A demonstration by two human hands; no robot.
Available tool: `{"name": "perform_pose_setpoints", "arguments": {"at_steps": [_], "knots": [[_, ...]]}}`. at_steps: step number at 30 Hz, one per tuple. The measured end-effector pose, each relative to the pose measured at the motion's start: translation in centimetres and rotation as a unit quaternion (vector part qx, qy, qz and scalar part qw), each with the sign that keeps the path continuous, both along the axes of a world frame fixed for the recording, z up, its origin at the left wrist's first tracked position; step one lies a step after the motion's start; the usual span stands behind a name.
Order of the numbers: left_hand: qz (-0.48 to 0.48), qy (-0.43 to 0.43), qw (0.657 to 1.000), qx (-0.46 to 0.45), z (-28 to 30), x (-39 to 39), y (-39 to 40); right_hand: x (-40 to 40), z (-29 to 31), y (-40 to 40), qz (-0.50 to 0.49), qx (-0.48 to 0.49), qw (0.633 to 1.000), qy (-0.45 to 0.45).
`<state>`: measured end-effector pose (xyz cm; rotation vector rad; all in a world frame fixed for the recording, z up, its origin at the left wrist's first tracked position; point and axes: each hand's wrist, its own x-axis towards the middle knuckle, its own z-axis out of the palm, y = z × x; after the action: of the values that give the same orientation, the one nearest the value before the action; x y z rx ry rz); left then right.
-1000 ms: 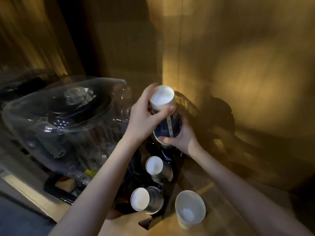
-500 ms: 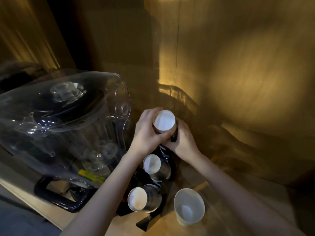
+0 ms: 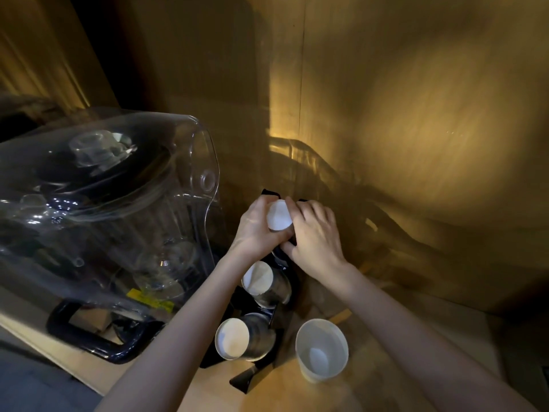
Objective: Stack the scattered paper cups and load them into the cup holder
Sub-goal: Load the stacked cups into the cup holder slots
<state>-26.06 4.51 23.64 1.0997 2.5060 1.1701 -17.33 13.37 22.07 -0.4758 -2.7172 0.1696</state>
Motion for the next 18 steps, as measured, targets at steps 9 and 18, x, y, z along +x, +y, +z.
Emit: {"name": "perform_pose_setpoints", "arguments": {"at_steps": [9, 18], "knots": [[-0.013, 0.027, 0.998, -0.054, 0.3, 0.2, -0.4, 1.5, 1.4, 0.4, 0.011, -0.037, 0.996, -0.083], [0.011, 0.219, 0.971, -0.099, -0.2, 3.7, -2.2, 11.6, -3.1, 0.1, -0.007, -0.087, 0.968, -0.235]]}}
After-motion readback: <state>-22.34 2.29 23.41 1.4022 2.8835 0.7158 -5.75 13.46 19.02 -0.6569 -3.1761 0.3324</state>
